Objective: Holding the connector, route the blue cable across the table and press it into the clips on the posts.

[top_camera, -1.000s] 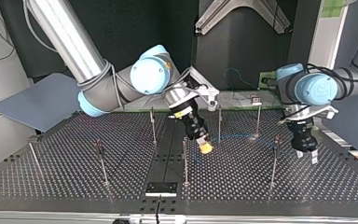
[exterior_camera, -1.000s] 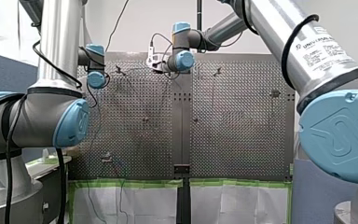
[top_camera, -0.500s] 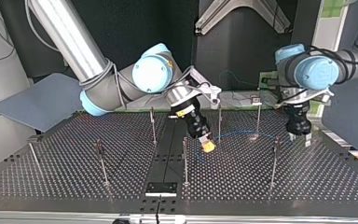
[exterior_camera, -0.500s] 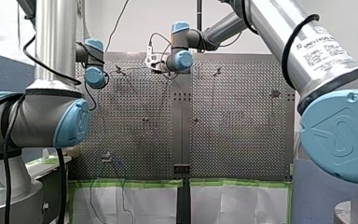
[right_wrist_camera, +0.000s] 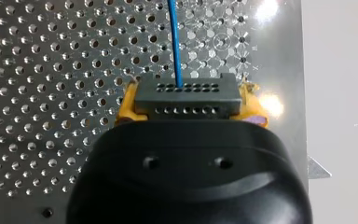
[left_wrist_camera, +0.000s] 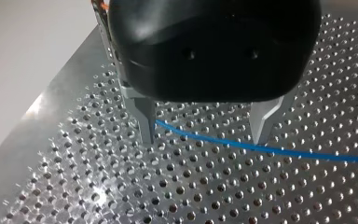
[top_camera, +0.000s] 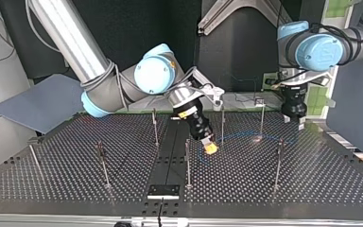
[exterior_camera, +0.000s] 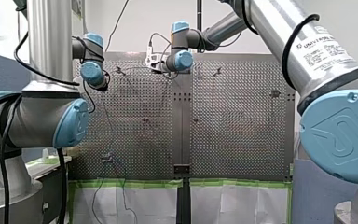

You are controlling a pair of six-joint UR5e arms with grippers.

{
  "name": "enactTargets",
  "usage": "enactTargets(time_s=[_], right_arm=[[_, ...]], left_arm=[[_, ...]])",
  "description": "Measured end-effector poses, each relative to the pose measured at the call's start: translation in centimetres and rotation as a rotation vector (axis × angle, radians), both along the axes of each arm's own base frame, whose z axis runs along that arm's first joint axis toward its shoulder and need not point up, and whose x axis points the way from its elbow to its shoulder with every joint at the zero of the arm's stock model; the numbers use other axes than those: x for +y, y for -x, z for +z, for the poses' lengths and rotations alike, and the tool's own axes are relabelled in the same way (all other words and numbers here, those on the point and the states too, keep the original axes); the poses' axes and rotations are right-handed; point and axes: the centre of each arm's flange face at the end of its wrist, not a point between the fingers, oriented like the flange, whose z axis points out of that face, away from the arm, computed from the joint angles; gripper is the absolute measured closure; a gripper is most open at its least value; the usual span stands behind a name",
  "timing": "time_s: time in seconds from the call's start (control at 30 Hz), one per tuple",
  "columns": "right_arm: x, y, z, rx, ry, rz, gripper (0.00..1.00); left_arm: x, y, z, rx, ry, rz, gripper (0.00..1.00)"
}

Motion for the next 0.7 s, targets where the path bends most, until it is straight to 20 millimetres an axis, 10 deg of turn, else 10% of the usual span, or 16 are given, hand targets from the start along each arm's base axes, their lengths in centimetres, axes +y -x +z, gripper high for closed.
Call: enactTargets(time_s=[0.7], right_arm=[[-0.6, 0.4, 0.0, 0.0, -0.005, -0.026, 1.0]], left_arm=[[-3.5, 3.7, 7.1, -0.123, -0.062, -0.175, 0.0]])
